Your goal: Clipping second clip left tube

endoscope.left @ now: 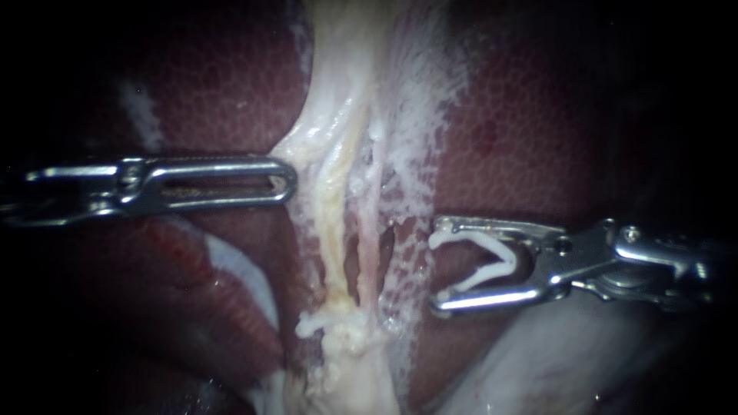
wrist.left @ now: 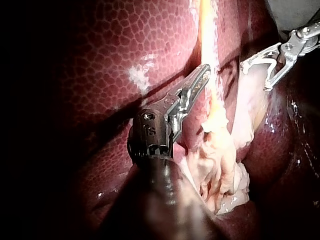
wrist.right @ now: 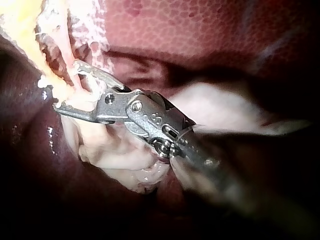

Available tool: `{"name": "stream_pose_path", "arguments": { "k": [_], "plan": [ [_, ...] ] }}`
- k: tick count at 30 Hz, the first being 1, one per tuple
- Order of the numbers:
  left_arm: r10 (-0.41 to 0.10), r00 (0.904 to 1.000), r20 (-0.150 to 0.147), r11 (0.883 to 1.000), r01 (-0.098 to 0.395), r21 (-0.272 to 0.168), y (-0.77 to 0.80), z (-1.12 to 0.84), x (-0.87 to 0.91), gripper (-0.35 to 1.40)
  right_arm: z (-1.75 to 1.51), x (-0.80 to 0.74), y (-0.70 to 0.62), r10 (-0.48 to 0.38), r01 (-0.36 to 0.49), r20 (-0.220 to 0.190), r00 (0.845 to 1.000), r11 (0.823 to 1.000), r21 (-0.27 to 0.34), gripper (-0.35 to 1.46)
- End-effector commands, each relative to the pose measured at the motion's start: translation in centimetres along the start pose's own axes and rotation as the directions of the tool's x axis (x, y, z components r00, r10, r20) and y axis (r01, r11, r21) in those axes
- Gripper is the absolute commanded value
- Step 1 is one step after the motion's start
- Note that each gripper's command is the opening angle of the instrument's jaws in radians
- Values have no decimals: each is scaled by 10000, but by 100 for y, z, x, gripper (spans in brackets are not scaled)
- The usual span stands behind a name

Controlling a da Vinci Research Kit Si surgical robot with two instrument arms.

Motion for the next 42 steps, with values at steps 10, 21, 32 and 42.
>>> {"name": "stream_pose_path", "arguments": {
  "k": [10, 21, 32, 42],
  "plan": [
    [20, 10000, 82, 10000, -20, -5, -17, -4, -2, -35, 40, 4, 6, 318, -326, 382, 9988, 9993, 196, 56],
    [25, 10000, 85, 10000, -25, -14, -21, -6, -1, -35, 87, -3, 10, 432, -471, 689, 9967, 9974, 551, 53],
    [26, 9999, 117, 10000, -26, -18, -29, -6, -2, -35, 107, -17, 25, 356, -396, 861, 9956, 9982, 446, 55],
    [35, 9999, 120, 10000, -34, -22, -29, -6, -1, -35, 136, -21, 16, 836, -923, 1030, 9912, 9923, 828, 54]
  ]
}}
